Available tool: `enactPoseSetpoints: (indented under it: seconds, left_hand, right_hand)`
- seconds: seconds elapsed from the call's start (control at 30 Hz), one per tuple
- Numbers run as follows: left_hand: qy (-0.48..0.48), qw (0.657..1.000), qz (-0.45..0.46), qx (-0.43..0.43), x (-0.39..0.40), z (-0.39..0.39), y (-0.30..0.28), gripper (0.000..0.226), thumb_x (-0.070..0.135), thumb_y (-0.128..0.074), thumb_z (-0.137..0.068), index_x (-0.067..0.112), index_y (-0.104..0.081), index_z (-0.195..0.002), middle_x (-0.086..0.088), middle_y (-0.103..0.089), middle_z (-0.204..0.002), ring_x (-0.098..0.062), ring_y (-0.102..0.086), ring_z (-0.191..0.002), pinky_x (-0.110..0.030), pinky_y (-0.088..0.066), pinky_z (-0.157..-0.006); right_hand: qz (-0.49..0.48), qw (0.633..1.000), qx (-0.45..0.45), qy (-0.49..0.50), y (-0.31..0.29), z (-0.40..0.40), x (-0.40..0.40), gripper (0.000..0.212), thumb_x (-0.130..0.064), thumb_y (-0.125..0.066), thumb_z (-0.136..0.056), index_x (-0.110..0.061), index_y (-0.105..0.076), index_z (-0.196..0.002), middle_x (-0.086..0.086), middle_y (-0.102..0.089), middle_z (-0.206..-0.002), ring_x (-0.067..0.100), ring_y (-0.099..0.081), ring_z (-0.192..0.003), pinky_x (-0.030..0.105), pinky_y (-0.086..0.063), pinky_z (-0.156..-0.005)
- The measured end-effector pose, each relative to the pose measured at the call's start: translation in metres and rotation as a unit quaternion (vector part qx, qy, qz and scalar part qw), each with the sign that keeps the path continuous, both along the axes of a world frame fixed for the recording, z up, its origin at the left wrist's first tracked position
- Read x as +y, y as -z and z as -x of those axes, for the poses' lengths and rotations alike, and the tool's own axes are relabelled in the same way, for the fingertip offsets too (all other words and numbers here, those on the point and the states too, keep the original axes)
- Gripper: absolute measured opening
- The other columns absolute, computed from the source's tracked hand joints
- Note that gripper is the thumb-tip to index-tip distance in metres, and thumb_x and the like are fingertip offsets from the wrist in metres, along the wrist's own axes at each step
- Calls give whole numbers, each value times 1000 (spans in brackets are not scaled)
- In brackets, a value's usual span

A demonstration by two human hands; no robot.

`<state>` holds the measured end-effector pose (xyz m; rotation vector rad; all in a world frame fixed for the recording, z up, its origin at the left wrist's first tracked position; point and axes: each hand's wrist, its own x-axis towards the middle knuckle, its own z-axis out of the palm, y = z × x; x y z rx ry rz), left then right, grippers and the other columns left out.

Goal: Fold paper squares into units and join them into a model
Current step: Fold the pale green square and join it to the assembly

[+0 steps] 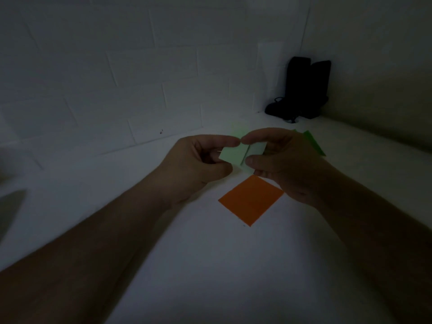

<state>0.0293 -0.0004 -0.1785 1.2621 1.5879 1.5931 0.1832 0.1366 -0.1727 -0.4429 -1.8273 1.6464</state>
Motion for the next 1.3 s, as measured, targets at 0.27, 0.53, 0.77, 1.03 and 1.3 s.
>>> enactPoseSetpoints:
  seconds: [0.27, 0.53, 0.77, 1.03, 1.3]
  left_hand:
    - [23, 999, -9, -40, -1, -2, -1, 39, -12, -69, -86, 8, -72, -119, -21, -75, -111, -41, -71, -107, -51, -57, -97]
    - [53, 997, -16, -60, 1, -4, -1, 45, -13, -70, -83, 2, -68, -125, -16, -75, -116, -35, -71, -111, -41, -58, -97]
    - [64, 990, -31, -124, 2, -10, -3, 43, -4, -73, -78, 4, -69, -119, -18, -76, -111, -30, -73, -102, -36, -60, -92]
    - [26, 989, -66, -133, 10, -18, -1, 18, -3, -62, -96, 9, -59, -108, -22, -74, -102, -30, -69, -93, -38, -60, -90]
    - [-32, 998, -59, 0, 7, -17, 3, 17, 5, -66, -97, 16, -69, -109, -22, -73, -97, -26, -71, -86, -43, -61, -90]
  right_hand:
    - [-41, 999, 16, -14, -2, -1, 0, 32, 11, -73, -81, -21, -77, -85, 4, -76, -100, 23, -73, -98, 36, -61, -79]
    - [-81, 996, 22, -35, -2, 1, -3, 35, 3, -76, -82, -31, -78, -73, -4, -74, -85, 20, -70, -86, 33, -57, -69]
    - [-51, 998, 24, 3, -6, 0, -8, 17, 1, -71, -87, -15, -71, -81, -11, -72, -73, 5, -70, -70, 19, -55, -58]
    - [-33, 999, 20, 30, -6, 3, -12, 18, -3, -69, -90, -18, -68, -80, -16, -69, -72, 3, -70, -74, 28, -63, -69]
    - [-404, 904, -58, 128, -6, -2, 2, 17, -42, -75, -74, -40, -62, -85, -9, -54, -106, -10, -51, -99, 0, -39, -81]
